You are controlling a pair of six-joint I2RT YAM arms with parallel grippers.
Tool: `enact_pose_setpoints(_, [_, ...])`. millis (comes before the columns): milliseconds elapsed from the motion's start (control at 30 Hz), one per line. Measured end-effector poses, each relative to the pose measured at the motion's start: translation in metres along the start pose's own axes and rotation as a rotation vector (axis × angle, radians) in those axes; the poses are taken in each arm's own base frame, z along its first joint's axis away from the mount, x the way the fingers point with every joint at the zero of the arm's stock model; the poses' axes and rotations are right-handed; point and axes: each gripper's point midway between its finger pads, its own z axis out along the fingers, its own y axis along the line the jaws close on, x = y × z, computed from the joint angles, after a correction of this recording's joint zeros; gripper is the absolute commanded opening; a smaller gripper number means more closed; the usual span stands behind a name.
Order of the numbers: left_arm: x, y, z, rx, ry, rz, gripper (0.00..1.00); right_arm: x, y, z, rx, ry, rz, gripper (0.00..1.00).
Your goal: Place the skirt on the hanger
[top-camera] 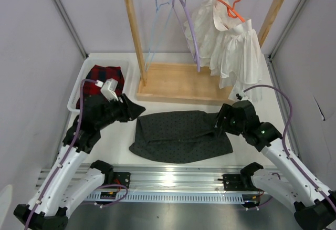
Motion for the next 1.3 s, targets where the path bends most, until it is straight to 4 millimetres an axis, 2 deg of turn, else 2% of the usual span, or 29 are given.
enact_pose_setpoints(233, [-0.085,-0.060,-0.039,0.076,-0.226,0.128,0.55,-0.041,0.036,-0.037,-0.111,-0.101,-0.007,0.66])
enact_pose_setpoints(333, [-0.139,-0.092,-0.057,0.099,-0.360,0.206,0.55,-0.051,0.048,-0.049,-0.161,-0.125,-0.013,0.65])
enact_pose_setpoints(433, [-0.196,-0.127,-0.070,0.133,-0.502,0.281,0.56,-0.054,0.052,-0.055,-0.180,-0.135,-0.024,0.64])
enact_pose_setpoints(533, [-0.244,-0.151,-0.063,0.154,-0.598,0.342,0.56,-0.055,0.053,-0.057,-0.181,-0.138,-0.029,0.64])
enact_pose_setpoints(633, [-0.271,-0.156,-0.034,0.146,-0.611,0.380,0.55,-0.056,0.053,-0.060,-0.182,-0.142,-0.036,0.64])
enact_pose_setpoints(733, [-0.284,-0.145,0.013,0.116,-0.581,0.411,0.55,-0.061,0.055,-0.065,-0.192,-0.155,-0.046,0.64])
enact_pose_setpoints(833, [-0.279,-0.121,0.062,0.071,-0.514,0.435,0.55,-0.066,0.059,-0.070,-0.205,-0.171,-0.053,0.64])
enact_pose_setpoints(933, [-0.277,-0.107,0.091,0.047,-0.485,0.470,0.55,-0.070,0.062,-0.074,-0.214,-0.183,-0.059,0.64])
enact_pose_setpoints(1067, [-0.279,-0.101,0.107,0.038,-0.480,0.511,0.55,-0.072,0.063,-0.076,-0.217,-0.189,-0.066,0.64])
enact_pose_setpoints(1300, [-0.293,-0.117,0.105,0.056,-0.523,0.565,0.55,-0.072,0.063,-0.076,-0.216,-0.189,-0.073,0.64])
